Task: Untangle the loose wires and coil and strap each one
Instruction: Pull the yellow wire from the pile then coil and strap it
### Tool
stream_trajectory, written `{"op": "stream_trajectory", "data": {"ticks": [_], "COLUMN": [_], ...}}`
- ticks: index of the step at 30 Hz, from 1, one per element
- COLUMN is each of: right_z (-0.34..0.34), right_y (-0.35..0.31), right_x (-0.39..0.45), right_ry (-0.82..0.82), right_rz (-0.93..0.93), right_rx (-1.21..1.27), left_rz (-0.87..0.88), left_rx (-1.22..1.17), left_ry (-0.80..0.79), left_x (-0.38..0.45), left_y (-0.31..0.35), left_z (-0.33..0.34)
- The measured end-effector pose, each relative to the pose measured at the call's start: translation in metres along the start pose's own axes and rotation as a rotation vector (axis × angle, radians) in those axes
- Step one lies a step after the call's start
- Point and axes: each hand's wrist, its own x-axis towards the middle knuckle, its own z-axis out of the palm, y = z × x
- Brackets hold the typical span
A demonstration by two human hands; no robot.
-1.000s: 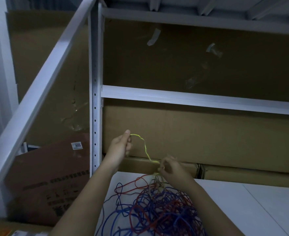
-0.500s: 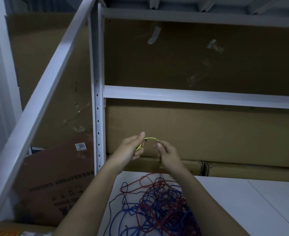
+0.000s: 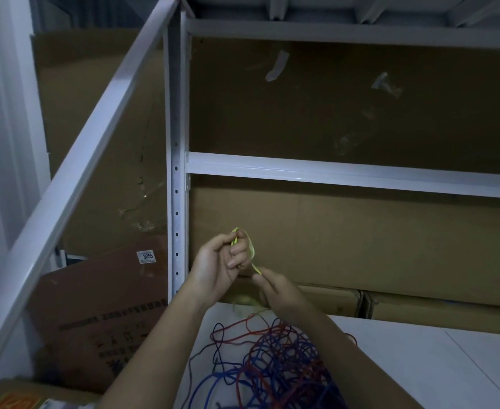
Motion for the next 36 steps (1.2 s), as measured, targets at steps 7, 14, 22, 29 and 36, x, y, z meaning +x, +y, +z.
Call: {"op": "stream_trajectory", "data": {"ticks": [7,14,22,29,36], "right_z": [0.016,-0.003,-0.045,-0.062,-0.063], "right_y": [0.012,0.006,0.014,0.015,0.013], "right_x": [-0.016,-0.011,0.005,0.004,-0.006], "right_ry": [-0.110,-0.068,0.099,0.123,0.236], "right_rz": [-0.003,-0.158,-0.214,-0.210,-0.061], "right_rx": [0.002,-0.028,-0.284,-0.094,0.207], "left_rz": [0.231,0.217,-0.043,-0.027,0.086], "left_rx": [0.456,1.418,1.854,1.507,1.207], "left_ry": [0.343,0.265,0.062,-0.053,0.130], "left_x": [0.018,0.029,0.031,0.029,0.021], "left_y": [-0.011,-0.022,-0.027,-0.023,-0.019], "left_z": [-0.009,-0.020,-0.020,-0.001,0.002]}}
